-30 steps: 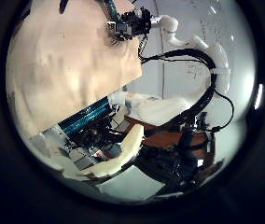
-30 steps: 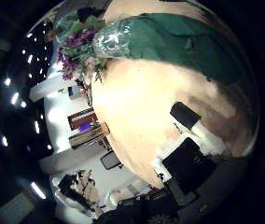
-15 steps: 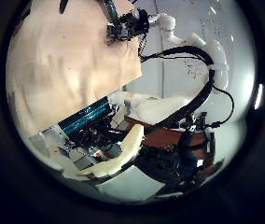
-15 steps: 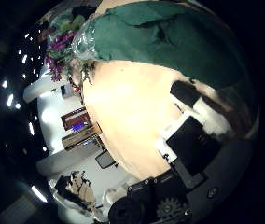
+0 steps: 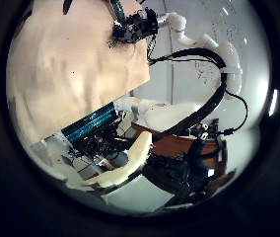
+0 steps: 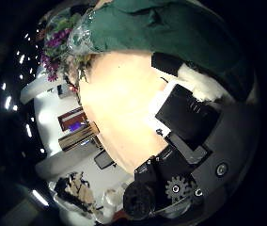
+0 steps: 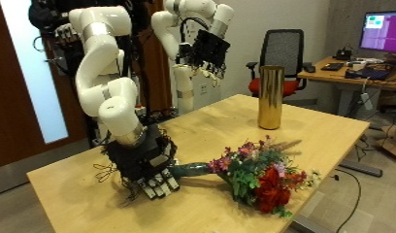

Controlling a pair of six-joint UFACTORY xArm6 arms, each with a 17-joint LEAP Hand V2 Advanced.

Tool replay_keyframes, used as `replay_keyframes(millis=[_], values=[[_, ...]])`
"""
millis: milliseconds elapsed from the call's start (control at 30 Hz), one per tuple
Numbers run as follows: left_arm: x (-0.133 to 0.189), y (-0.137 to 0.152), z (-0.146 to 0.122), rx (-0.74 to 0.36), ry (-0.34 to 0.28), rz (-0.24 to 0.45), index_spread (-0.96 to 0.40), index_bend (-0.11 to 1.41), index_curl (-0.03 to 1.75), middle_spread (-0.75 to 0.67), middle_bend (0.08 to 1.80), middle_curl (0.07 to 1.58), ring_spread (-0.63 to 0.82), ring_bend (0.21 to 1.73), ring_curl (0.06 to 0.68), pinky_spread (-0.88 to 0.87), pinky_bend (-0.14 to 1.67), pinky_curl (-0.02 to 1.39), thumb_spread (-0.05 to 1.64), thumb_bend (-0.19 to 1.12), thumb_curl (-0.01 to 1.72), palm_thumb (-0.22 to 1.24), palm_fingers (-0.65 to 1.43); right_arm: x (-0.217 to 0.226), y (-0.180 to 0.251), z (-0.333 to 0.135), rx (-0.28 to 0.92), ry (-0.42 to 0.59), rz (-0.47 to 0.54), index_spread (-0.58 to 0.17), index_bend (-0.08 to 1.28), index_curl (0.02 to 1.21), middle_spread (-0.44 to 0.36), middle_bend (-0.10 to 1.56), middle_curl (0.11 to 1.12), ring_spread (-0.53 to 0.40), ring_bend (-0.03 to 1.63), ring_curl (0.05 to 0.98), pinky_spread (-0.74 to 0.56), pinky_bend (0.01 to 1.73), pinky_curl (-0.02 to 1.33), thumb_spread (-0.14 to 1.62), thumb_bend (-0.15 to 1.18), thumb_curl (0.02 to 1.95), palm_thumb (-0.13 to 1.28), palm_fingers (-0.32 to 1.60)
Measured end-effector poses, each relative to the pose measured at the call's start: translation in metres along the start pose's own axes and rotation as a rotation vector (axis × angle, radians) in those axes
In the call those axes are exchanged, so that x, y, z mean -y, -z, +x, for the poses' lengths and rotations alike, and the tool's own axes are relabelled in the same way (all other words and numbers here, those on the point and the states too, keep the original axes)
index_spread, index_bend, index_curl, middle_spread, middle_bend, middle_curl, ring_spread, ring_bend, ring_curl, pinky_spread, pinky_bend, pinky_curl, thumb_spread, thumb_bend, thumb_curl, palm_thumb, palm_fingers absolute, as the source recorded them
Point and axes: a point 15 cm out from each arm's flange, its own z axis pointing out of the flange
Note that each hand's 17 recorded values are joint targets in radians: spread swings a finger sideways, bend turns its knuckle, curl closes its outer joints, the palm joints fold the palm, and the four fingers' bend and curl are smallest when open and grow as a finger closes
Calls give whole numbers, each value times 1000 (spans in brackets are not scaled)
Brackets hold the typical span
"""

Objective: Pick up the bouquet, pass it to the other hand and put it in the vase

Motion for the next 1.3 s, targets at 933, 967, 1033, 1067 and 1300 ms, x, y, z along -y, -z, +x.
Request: replay_keyframes(millis=[933, 967, 1033, 1067, 1300], values=[[1, 9, -11, -21, 33, 44, 228, 176, 339, 541, 182, 259, 632, 513, 202, 616, 337, 308, 866, -35, 310, 308, 71, -99, 208, -80, 248, 207, 190, -255, 1066, 923, -133, 1321, 773, -186, 1439, 649, -199, 1286, 833, 586, -2, 834, 1238, 1096], [2, 11, -12, -25, 37, 52, 228, 176, 339, 541, 182, 259, 632, 514, 203, 613, 339, 309, 869, -34, 309, 307, 71, -106, 215, -86, 284, 222, 196, -254, 1067, 925, -130, 1323, 772, -186, 1438, 649, -198, 1277, 842, 570, -5, 845, 1235, 1100], [4, 16, -10, -38, 35, 70, 228, 178, 341, 536, 189, 263, 633, 509, 201, 608, 333, 306, 872, -33, 308, 306, 79, -120, 232, -96, 342, 267, 223, -254, 1067, 932, -124, 1327, 769, -186, 1435, 650, -196, 1262, 859, 537, -5, 864, 1235, 1103], [5, 17, -7, -47, 34, 73, 227, 177, 340, 534, 186, 263, 631, 510, 202, 611, 335, 307, 872, -33, 308, 305, 84, -129, 240, -101, 370, 292, 234, -254, 1067, 934, -123, 1331, 770, -185, 1435, 650, -196, 1257, 864, 527, -7, 870, 1233, 1104], [14, 37, -5, -62, 40, 114, 219, 183, 346, 523, 182, 263, 614, 509, 198, 601, 329, 306, 874, -32, 307, 305, 108, -169, 266, -132, 503, 392, 290, -252, 1064, 941, -117, 1336, 765, -185, 1441, 652, -198, 1223, 904, 447, -15, 902, 1224, 1107]])
